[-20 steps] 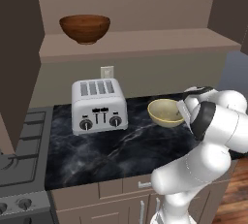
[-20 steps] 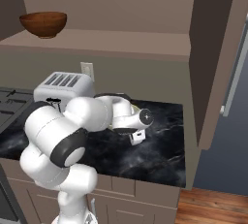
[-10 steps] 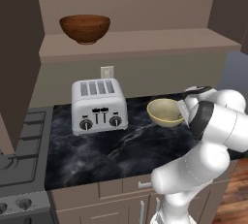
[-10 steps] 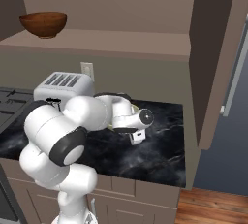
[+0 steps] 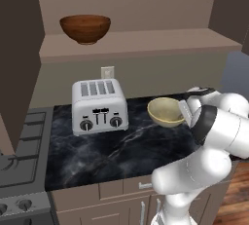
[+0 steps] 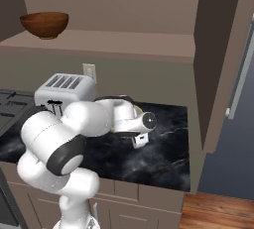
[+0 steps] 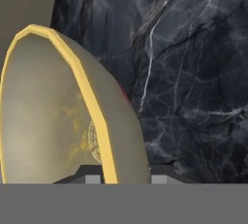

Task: Open the cabinet. Pick the bowls from the counter and place them in the cabinet. Then close the cabinet.

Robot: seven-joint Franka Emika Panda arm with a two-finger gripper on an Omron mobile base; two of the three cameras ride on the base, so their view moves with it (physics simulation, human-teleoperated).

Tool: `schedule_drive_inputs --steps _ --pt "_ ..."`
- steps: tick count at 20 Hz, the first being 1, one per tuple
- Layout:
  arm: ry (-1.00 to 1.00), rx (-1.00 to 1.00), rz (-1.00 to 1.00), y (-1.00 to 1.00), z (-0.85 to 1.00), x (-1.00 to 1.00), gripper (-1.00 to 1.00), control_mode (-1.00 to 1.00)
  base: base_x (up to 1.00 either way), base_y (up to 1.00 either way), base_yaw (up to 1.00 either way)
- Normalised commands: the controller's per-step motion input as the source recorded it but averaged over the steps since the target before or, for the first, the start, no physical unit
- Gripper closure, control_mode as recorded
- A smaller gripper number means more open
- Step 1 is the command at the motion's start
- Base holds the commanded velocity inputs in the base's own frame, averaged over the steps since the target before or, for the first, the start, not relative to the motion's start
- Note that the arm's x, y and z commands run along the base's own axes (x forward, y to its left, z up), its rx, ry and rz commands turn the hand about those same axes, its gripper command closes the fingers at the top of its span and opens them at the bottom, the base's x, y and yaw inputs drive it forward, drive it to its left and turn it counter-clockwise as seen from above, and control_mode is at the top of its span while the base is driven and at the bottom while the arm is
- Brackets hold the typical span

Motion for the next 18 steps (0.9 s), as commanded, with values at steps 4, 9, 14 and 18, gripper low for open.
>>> schedule_drive_inputs --steps 4,9,14,18 --pt "0.02 -0.02 0.00 -0.01 0.57 -0.10 1.00 -1.00 0.00 0.00 0.00" --pt "0.01 -0.03 0.00 -0.01 0.71 -0.02 1.00 -1.00 0.00 0.00 0.00" --pt "0.02 -0.04 0.00 0.00 0.72 -0.02 1.00 -1.00 0.00 0.00 0.00" --pt "0.00 0.00 0.00 -0.13 0.43 -0.32 1.00 -1.00 0.00 0.00 0.00"
